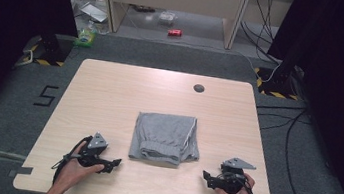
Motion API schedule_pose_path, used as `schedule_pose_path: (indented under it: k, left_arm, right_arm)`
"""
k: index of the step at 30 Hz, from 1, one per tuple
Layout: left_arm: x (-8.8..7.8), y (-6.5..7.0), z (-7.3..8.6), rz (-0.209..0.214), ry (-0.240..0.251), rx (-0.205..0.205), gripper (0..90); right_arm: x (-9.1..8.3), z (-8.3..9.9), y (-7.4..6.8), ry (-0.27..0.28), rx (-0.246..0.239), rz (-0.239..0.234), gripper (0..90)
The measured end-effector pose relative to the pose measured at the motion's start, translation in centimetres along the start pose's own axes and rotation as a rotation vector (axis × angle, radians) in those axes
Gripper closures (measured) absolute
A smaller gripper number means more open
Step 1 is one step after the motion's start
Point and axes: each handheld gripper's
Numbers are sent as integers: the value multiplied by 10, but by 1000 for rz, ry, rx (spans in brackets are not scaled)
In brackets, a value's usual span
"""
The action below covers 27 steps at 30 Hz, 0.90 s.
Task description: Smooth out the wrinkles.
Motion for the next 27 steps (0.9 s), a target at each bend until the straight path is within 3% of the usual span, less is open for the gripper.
schedule_pose_path:
  k: [6,11,27]
  left_arm:
    - [-4,5,13,-19,58,0,148]
    - [-4,5,13,-23,59,-4,146]
    - [-4,5,13,-20,57,-3,141]
  right_arm:
    - [-5,7,-2,-12,-13,13,208]
    - [-6,6,-4,-10,-48,33,209]
    - [-3,6,-5,-22,-55,28,207]
Point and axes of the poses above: each handheld gripper's, and its own axes: x roughly forward along the jaws, z roughly out of its underside, y roughly to its right, and after that the axes turned 2 degrees about z, right-handed
